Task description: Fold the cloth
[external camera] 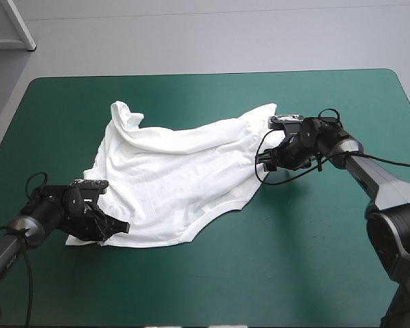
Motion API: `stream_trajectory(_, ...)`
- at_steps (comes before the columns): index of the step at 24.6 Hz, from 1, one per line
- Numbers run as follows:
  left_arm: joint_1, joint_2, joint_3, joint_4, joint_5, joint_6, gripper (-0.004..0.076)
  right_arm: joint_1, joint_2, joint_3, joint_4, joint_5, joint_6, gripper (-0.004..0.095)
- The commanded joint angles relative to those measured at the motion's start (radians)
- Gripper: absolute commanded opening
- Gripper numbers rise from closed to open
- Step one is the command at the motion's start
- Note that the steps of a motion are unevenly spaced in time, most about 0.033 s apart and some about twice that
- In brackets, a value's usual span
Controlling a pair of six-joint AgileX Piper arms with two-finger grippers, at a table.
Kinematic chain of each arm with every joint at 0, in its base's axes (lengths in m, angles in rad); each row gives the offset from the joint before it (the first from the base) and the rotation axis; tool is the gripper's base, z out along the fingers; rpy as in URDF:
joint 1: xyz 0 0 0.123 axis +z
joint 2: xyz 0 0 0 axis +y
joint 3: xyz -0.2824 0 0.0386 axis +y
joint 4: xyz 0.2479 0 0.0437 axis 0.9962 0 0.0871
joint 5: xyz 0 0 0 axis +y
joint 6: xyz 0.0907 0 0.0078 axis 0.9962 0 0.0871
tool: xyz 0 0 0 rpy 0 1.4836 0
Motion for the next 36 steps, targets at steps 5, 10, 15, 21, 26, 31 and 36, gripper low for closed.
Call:
stream_trajectory(5, -0.004, 0.056, 0.036, 0.011, -0.080, -0.004, -0.0008, 0.025, 0.146, -0.163, 0.012, 0.028, -0.007, 0.0431)
stream_trajectory(10, -0.004, 0.054, 0.031, 0.011, -0.095, -0.006, -0.0008, 0.060, 0.113, -0.170, 0.004, 0.044, -0.007, -0.0015)
stream_trajectory(15, -0.004, -0.038, -0.094, 0.035, -0.022, -0.029, -0.0008, 0.060, -0.007, -0.206, -0.057, 0.095, 0.005, -0.0015)
stream_trajectory(21, -0.004, -0.124, -0.487, 0.135, 0.238, -0.017, -0.0008, 0.060, -0.161, -0.389, -0.129, 0.217, 0.046, -0.0015)
stream_trajectory(26, -0.004, -0.122, -0.905, 0.193, 0.392, 0.007, -0.0008, 0.060, -0.212, -0.635, -0.171, 0.352, 0.062, -0.0015)
stream_trajectory(31, -0.004, -0.118, -1.275, 0.218, 0.454, 0.052, -0.0008, 0.060, -0.214, -0.933, -0.178, 0.460, 0.066, -0.0015)
stream_trajectory(36, -0.004, -0.100, -1.581, 0.282, 0.454, 0.119, -0.0008, 0.060, -0.232, -1.181, -0.178, 0.460, 0.078, -0.0014)
